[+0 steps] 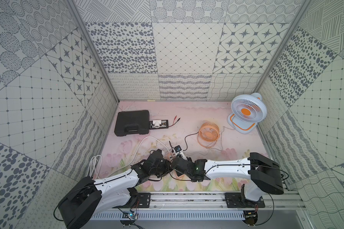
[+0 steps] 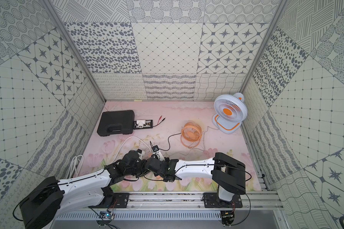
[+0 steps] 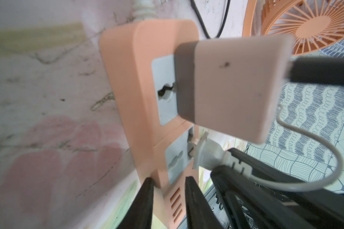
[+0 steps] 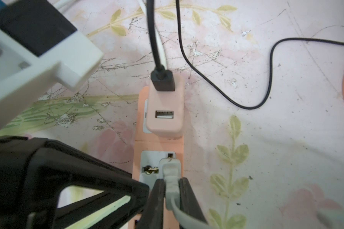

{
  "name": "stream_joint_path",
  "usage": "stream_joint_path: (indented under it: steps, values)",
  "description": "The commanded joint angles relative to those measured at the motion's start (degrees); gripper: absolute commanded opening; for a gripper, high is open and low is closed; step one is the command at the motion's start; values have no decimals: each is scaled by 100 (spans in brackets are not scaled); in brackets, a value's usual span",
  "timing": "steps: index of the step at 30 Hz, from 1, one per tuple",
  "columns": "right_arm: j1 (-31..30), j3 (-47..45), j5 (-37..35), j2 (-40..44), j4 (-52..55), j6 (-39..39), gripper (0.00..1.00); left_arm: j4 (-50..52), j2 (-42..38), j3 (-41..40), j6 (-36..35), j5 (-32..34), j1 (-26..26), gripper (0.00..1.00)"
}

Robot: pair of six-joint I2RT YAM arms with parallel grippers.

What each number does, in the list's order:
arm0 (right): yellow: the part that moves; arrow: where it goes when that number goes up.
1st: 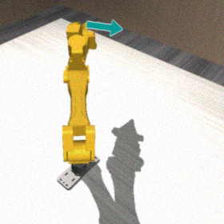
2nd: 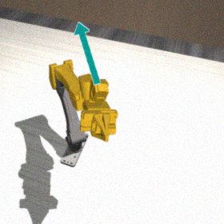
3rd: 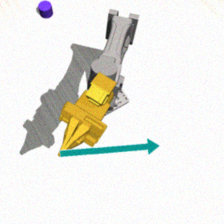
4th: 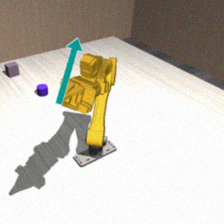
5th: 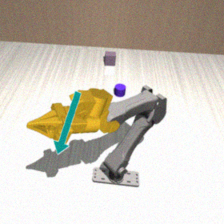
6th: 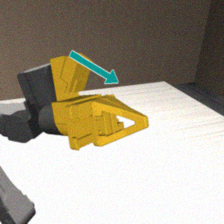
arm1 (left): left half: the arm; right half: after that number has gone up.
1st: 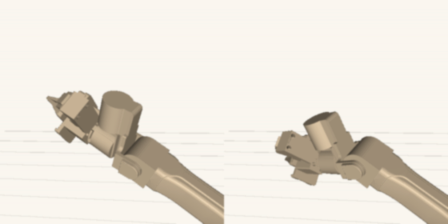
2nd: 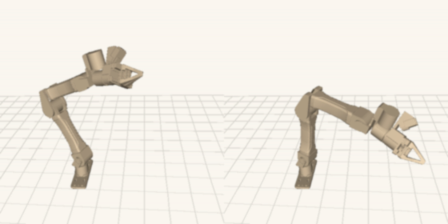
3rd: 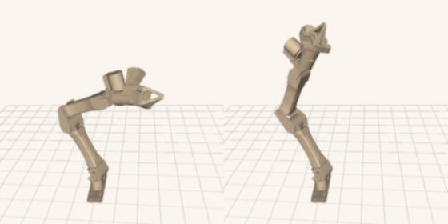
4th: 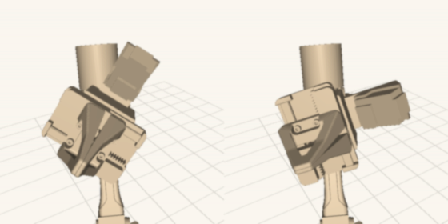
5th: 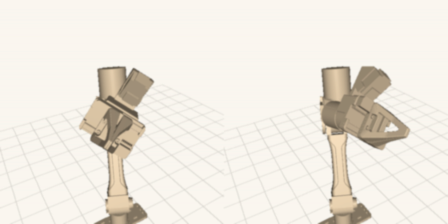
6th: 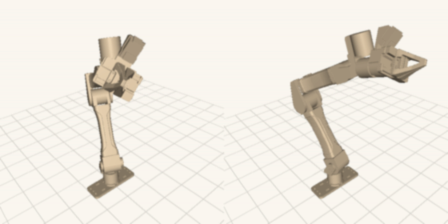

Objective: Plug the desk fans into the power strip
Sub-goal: Insert the plug into the socket.

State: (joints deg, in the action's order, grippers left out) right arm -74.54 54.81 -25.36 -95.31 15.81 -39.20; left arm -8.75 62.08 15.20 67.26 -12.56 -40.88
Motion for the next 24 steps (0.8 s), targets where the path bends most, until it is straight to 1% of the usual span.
stream_joint_path:
  steps: [1, 8, 14, 24]
  values:
    - [-157, 63, 497, -214, 132, 62, 0, -417, 181, 22, -132, -260, -103, 32]
    - [-164, 20, 504, -208, 126, 62, 0, -262, 157, 65, -170, -67, -108, 32]
    - [-162, -5, 557, -107, 115, 53, 0, -103, 312, 69, -149, 39, -104, 29]
    - [-153, -29, 638, -295, 123, 91, 0, 373, 236, 131, -204, 321, -104, 28]
